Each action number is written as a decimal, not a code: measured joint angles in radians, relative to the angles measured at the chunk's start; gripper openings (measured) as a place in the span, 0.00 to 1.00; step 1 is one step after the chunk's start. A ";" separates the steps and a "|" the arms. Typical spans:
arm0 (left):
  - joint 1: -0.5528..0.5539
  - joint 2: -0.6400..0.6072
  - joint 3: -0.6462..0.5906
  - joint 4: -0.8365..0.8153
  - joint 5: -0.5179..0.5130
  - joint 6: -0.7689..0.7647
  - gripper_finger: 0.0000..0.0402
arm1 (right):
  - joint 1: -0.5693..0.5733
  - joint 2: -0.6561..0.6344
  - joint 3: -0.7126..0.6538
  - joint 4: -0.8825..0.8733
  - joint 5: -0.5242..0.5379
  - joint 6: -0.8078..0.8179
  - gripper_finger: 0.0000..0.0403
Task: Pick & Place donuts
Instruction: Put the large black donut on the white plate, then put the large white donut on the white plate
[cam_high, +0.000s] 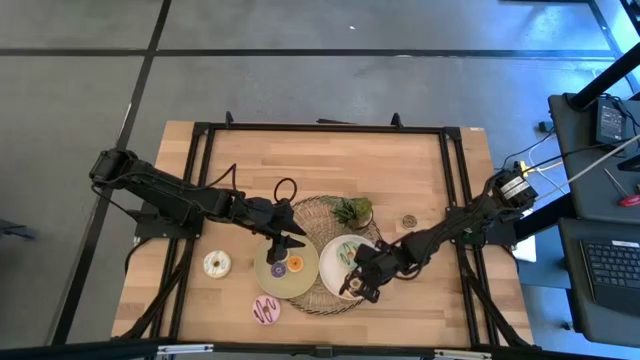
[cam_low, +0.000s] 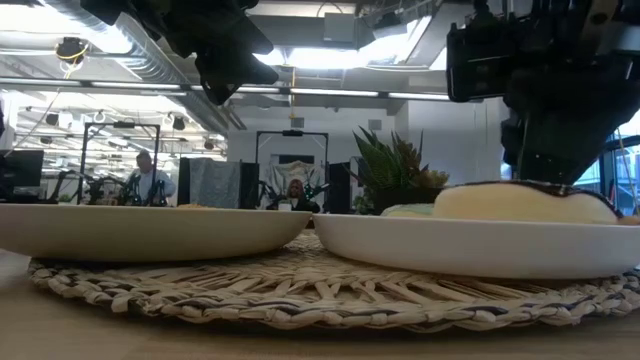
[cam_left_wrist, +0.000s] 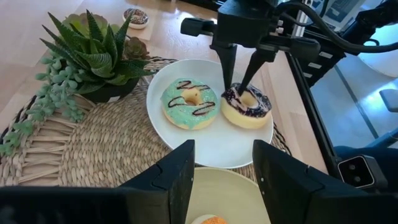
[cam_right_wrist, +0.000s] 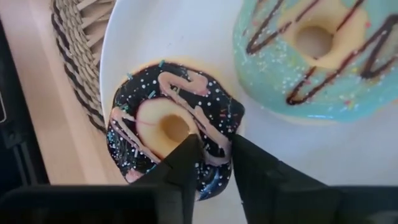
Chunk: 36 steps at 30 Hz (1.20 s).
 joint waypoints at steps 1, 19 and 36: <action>0.000 0.000 0.000 0.000 0.000 0.000 0.39 | -0.004 0.000 0.000 0.000 0.001 -0.003 0.27; -0.090 -0.151 0.000 -0.482 -0.045 -0.525 0.39 | -0.001 -0.268 -0.001 -0.348 0.065 -0.100 0.39; -0.483 -0.242 0.000 -1.047 -0.207 -1.411 0.40 | -0.004 -0.617 -0.349 -0.206 0.421 0.050 0.39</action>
